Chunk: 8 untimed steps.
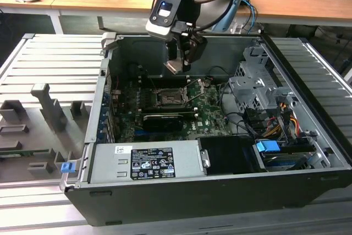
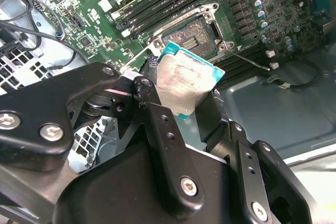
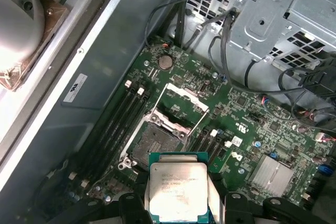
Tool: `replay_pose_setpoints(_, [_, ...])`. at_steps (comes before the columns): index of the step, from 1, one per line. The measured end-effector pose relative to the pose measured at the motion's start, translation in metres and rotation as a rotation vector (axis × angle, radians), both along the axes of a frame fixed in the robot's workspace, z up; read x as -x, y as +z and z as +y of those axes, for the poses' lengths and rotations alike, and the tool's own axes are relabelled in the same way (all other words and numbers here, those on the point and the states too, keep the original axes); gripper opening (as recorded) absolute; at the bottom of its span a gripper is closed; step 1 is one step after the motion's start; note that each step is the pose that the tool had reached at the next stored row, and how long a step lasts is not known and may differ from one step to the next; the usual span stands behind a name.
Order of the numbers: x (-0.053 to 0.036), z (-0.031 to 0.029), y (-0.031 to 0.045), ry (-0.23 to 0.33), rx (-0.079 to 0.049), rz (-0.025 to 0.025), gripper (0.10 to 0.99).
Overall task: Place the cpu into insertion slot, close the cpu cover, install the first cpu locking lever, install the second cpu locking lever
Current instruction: 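Place the cpu into insertion slot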
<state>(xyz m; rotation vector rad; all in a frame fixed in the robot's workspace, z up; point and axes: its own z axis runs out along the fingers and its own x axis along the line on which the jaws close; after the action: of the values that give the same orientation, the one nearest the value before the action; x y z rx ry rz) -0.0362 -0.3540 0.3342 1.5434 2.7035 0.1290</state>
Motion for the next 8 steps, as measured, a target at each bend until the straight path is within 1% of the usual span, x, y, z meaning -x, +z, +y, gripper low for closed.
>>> replay_pose_setpoints(8, [0.0000, 0.0000, -0.0022, -0.011, 0.000, 0.0000, 0.533])
